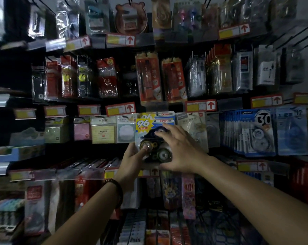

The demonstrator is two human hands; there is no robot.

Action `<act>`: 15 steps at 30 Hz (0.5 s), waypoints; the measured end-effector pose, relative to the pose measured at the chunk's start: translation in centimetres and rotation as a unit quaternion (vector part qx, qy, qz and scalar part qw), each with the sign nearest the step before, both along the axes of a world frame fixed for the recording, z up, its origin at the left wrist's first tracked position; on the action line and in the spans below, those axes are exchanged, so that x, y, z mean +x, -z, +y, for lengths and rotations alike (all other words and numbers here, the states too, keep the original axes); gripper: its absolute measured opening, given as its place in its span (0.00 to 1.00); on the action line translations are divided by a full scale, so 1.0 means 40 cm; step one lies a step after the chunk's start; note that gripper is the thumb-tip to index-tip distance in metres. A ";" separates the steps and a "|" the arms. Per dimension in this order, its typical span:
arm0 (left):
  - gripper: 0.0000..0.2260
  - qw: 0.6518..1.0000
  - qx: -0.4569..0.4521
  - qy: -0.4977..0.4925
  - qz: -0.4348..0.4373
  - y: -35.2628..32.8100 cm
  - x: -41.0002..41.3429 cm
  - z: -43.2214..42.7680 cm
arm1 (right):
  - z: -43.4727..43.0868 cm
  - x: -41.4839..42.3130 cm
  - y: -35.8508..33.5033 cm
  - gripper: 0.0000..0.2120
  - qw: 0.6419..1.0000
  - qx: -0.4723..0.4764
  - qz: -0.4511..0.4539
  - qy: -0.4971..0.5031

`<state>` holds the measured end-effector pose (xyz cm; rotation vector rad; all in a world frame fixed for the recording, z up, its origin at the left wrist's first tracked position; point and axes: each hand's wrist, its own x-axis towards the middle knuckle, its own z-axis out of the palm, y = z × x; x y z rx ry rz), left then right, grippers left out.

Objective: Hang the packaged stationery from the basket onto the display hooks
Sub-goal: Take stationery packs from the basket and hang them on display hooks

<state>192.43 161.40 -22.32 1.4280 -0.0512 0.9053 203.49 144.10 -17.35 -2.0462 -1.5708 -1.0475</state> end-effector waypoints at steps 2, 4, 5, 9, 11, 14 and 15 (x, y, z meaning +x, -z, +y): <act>0.10 1.000 0.015 0.006 -0.007 -0.004 0.003 -0.004 | 0.004 0.004 -0.010 0.51 1.000 0.000 -0.018 0.013; 0.17 0.999 0.048 -0.010 -0.005 -0.010 0.002 -0.008 | 0.010 0.007 -0.018 0.51 1.000 0.017 -0.021 0.008; 0.19 0.997 0.068 -0.024 -0.002 -0.013 0.003 -0.009 | 0.014 0.009 -0.021 0.50 0.999 0.027 -0.025 0.001; 0.27 0.989 0.125 -0.076 0.004 -0.032 0.010 -0.012 | 0.029 0.021 -0.023 0.50 0.998 0.053 -0.036 0.007; 0.30 0.984 0.141 -0.105 0.014 -0.043 0.015 -0.009 | 0.038 0.026 -0.024 0.50 0.998 0.054 -0.028 0.022; 0.30 0.976 0.172 -0.132 0.027 -0.054 0.018 -0.004 | 0.047 0.032 -0.026 0.51 0.998 0.052 -0.019 0.035; 0.28 0.973 0.184 -0.138 0.031 -0.056 0.016 -0.003 | 0.048 0.033 -0.026 0.51 0.998 0.053 -0.020 0.038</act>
